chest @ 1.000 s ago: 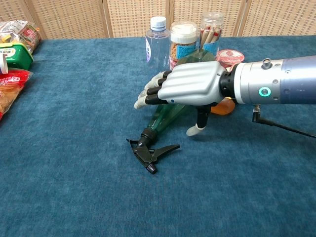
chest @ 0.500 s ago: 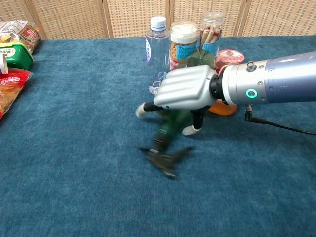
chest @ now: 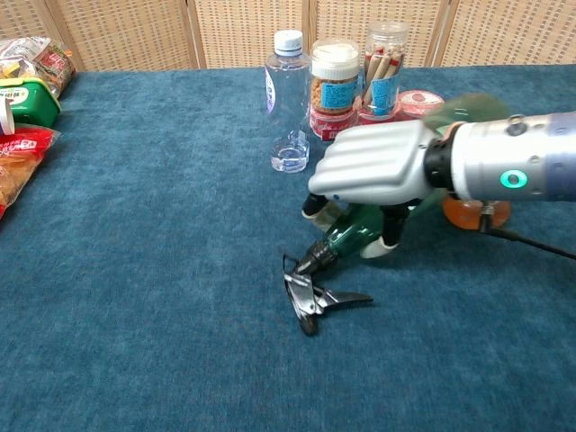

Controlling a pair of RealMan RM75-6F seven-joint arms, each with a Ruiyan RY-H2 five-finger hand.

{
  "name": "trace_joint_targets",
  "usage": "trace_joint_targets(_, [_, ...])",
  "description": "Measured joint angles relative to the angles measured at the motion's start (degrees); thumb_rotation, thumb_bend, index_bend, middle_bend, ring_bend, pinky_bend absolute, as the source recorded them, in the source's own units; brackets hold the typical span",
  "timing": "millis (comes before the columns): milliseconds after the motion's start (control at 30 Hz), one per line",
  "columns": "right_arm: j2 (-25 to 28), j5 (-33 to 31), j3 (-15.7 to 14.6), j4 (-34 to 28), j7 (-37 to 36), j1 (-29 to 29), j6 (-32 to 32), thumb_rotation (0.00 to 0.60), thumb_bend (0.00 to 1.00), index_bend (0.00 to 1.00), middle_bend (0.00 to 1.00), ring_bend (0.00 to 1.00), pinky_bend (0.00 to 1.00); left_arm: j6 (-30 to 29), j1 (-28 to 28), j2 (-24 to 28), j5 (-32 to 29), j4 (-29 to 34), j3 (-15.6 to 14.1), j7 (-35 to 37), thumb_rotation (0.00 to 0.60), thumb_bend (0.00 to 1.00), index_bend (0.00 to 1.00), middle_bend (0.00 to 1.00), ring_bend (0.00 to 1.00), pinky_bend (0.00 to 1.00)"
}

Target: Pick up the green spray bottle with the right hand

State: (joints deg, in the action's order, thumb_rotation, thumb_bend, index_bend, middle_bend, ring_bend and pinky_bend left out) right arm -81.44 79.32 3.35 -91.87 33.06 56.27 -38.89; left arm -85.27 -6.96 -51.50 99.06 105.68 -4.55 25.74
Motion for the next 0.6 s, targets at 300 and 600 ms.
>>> trace_joint_targets(300, [6.66,1.11,-1.19,-9.48,2.33,-4.79,-9.31,0.6,0.28,0.6,0.95,1.0,1.0,0.69,-0.64,-1.06,0.11,-0.27,0.06,-0.23,0.6,0.44,0.27,0.16,0.0,0.0])
trace_joint_targets(600, [11.04,2.2,1.73,-13.58,3.14,-4.72,-11.38,0.6,0.28,0.6,0.95,1.0,1.0,0.68,-0.67,-2.06,0.48,-0.86,-0.37,-0.07,0.6,0.44,0.27,0.16,0.0,0.0])
